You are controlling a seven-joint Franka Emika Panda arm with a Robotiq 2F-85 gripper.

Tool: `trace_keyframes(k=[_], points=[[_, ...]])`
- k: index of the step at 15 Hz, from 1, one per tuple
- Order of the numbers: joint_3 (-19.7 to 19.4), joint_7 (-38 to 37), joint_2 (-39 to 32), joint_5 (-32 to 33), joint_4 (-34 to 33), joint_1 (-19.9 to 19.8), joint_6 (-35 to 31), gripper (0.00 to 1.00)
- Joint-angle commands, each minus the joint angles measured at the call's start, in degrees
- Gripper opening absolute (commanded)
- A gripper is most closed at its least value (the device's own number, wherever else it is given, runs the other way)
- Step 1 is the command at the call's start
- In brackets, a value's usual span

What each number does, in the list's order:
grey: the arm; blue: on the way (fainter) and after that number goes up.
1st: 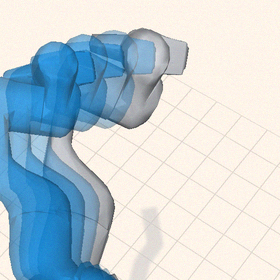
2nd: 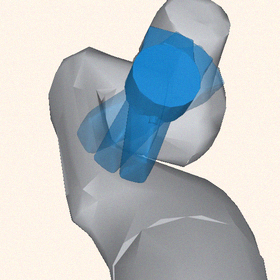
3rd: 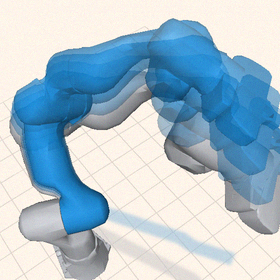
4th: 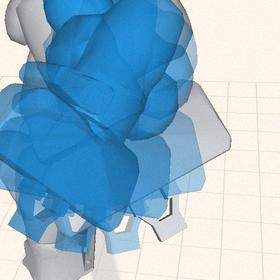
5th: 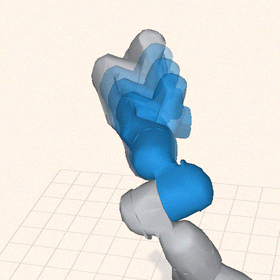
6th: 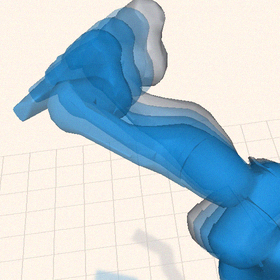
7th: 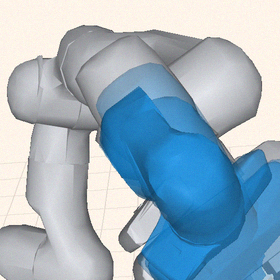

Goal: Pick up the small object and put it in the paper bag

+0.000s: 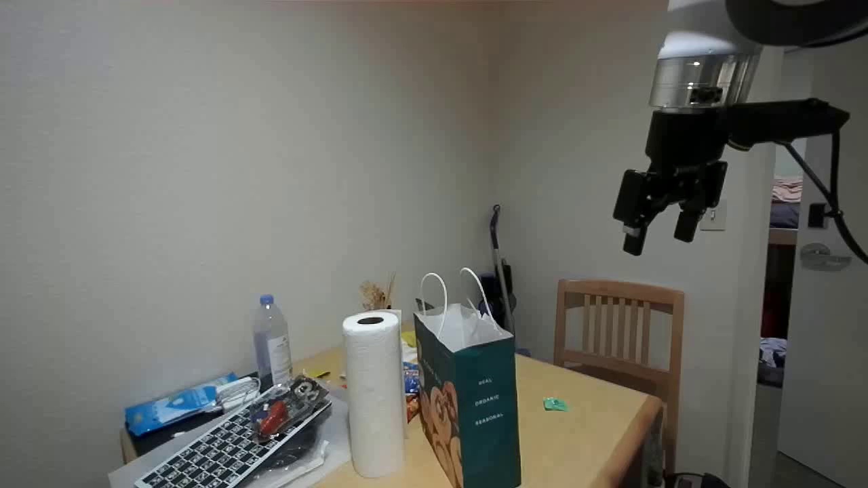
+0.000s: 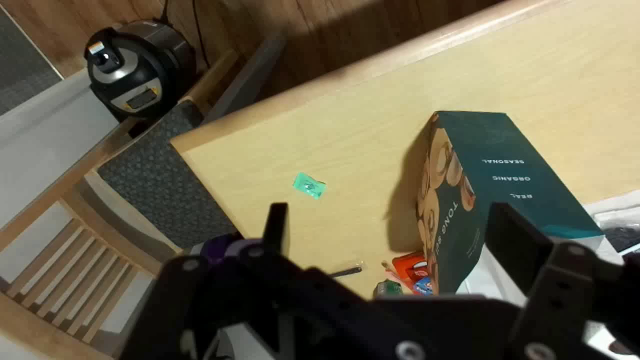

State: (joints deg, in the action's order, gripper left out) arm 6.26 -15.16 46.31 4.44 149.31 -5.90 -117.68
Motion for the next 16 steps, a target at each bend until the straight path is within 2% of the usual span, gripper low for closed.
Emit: trace_keyframes(k=[1,6,8,15,16], points=[[-0.3,-0.2,-0.1,0.2,-0.1,0.3,0.1,1.0],[-0.3,-0.2,-0.1,0.2,-0.1,0.3,0.1,1.0],[-0.5,-2.8,-3.0,1.1,-1.7,-2.3,-1.1,1.0],[-7.0,-3.5,-14.7,1.4,-11.3,-8.6,-3.1,1.0],[-6.9,-2.4,-9.9,0.4,-7.7,-7.1,-2.3,1.0]])
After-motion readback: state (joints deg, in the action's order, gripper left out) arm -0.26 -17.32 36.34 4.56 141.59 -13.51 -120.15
